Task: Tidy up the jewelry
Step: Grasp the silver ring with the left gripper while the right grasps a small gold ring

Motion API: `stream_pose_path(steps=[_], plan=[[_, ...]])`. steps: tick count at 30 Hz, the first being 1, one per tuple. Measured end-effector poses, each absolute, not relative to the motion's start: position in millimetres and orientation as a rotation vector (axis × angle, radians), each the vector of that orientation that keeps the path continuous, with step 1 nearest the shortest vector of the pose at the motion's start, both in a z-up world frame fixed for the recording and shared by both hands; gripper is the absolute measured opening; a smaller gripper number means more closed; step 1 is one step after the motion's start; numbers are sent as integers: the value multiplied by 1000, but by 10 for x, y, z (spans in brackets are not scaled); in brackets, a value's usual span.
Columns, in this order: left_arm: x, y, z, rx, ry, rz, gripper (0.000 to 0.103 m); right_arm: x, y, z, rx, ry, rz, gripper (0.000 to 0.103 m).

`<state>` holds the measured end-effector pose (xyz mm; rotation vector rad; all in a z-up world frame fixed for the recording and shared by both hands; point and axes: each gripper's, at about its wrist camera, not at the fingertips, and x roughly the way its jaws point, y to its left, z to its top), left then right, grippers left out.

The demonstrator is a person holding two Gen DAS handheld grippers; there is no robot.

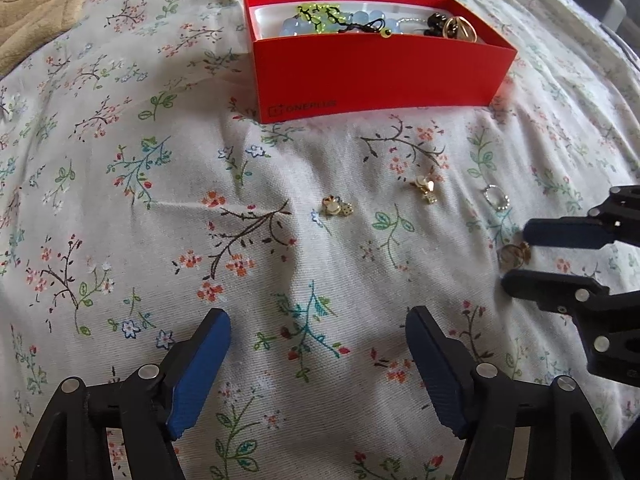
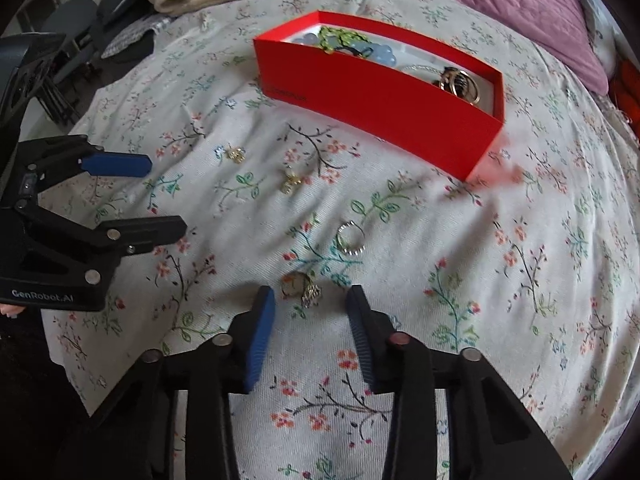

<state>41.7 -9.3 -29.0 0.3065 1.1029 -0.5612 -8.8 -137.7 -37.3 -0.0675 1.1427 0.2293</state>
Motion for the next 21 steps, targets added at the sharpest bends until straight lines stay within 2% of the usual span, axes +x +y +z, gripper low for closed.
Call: stream_pose_path(steps=[2,7,12,15,21], plan=[[402,-123,-285,307,1099,-566,75,-82,-1371,-369,-72,1137,241,22],[363,-249,-271,299,1096,-589,69,-108,-1447,-345,-71,1129,229,22],[345,-454,-267,309,1081,-592,68,-140,-1764,-314,-33,1132,152,22],[328,-601,-237,295,1080,-631,60,-159,-1939,-297,-6,1131,117,22],[221,-958,-285,321,1084,-714,55,-227,-2179,-247,15,1118,83,22]])
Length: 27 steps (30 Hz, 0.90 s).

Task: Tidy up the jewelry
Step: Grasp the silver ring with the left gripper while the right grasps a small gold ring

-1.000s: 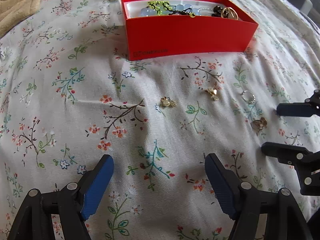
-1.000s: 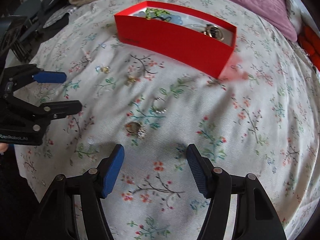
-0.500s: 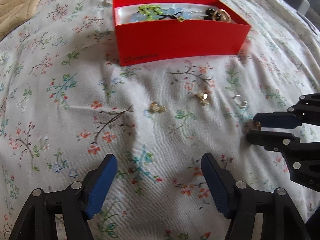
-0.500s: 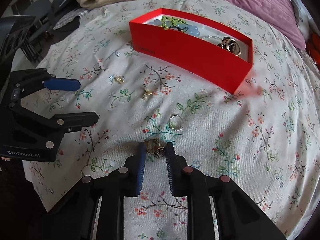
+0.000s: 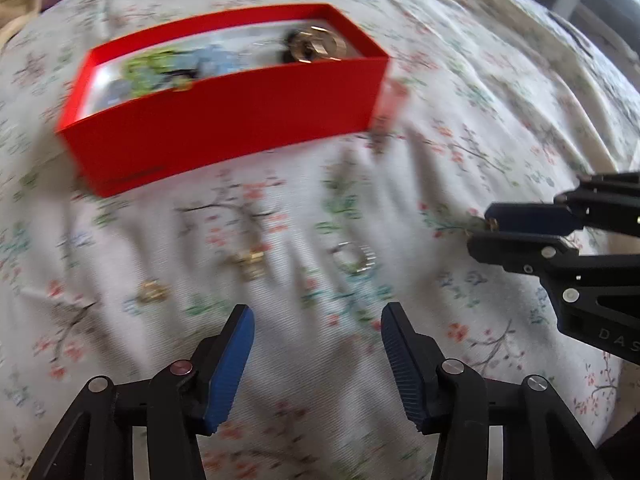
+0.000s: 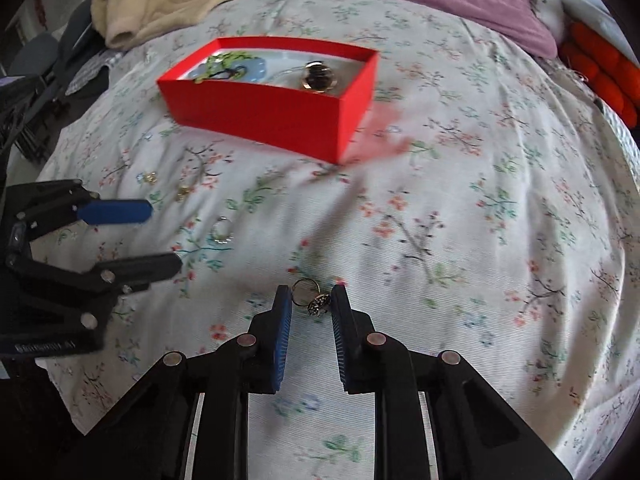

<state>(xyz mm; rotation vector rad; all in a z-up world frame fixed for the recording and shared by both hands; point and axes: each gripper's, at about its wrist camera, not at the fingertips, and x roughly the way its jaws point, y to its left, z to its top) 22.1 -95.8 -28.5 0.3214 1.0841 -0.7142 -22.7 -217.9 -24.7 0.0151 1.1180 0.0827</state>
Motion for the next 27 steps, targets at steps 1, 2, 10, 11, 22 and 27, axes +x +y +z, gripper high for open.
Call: stream_pose_path(steps=[1,2,10,11,22,27], plan=[[210,-996,-294,329,1085,-716,54,-247,-2220,-242,17,1117,78,22],[200,-1039,-302,338,1082,-719,54,-256,-2259,-240,22,1118,72,22],[214,-1235,-359,366,1073,-729,45,-311,-2437,-205,47,1113,56,22],[220,-1243,-365,368,1073,-728,44,-312,-2450,-202,48,1113,55,22],[226,-1317,-400,411,1044,-714,19,-312,-2521,-193,63,1116,41,22],[203,-1317,-391,430,1024,-704,14,-297,-2517,-185,65,1116,39,22]])
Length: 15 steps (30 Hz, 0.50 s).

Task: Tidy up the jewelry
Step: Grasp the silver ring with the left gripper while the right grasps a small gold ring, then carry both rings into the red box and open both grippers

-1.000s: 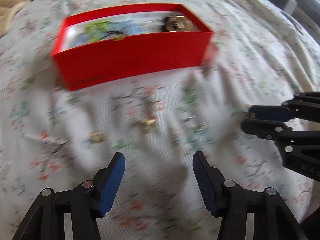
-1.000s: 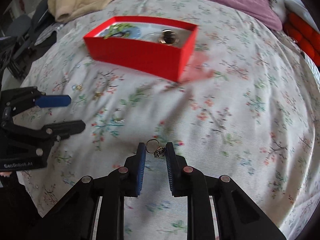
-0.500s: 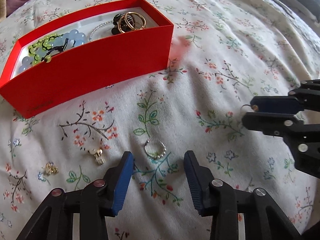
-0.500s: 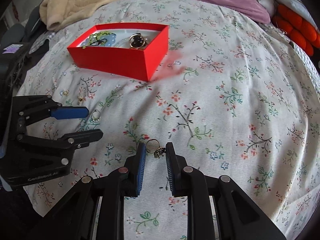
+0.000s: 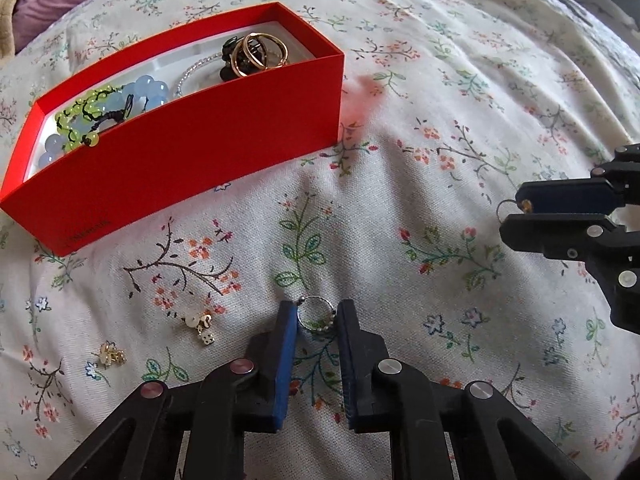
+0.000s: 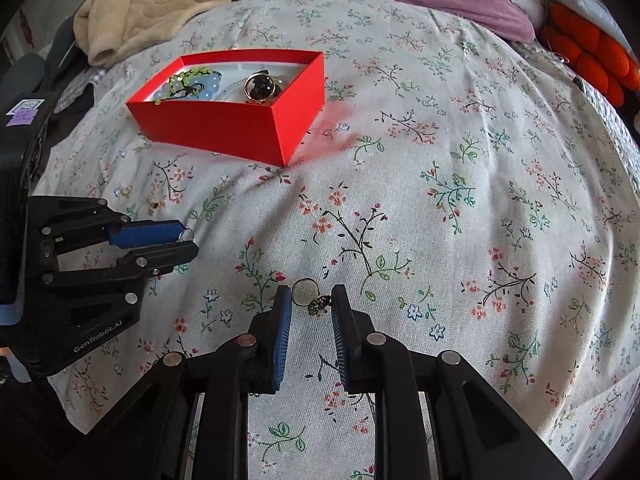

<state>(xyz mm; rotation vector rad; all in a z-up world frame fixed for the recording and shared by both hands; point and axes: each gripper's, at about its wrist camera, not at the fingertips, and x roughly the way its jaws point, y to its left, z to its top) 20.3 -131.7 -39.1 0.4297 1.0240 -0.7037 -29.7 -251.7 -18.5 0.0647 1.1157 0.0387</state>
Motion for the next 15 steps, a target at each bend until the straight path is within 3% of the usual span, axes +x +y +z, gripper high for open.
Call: stream_pose_path(steps=[15], plan=[[255,-1178,-177,385,999,-686,14,-212,-2478,-20,84,1083,30,22]])
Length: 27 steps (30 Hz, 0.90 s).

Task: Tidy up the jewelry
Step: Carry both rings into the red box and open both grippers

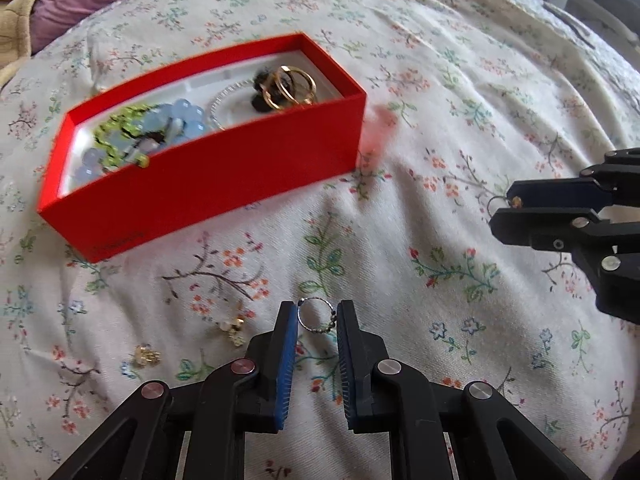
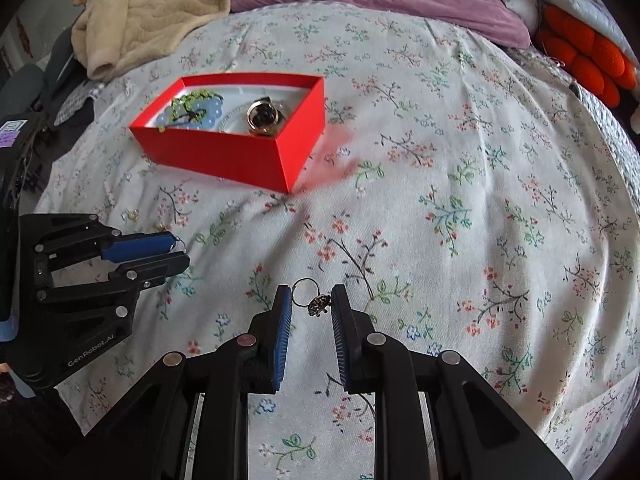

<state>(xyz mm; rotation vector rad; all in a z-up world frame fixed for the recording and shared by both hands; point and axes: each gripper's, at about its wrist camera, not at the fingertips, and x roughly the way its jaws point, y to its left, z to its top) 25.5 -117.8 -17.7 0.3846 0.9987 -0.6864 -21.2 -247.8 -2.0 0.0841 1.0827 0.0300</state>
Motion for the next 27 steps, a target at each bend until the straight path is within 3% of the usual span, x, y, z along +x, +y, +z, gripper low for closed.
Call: stream_pose_path(steps=[27], plan=[[920,-718,400,199,918,-533,15,529,-2132,369,147,992,49,22]])
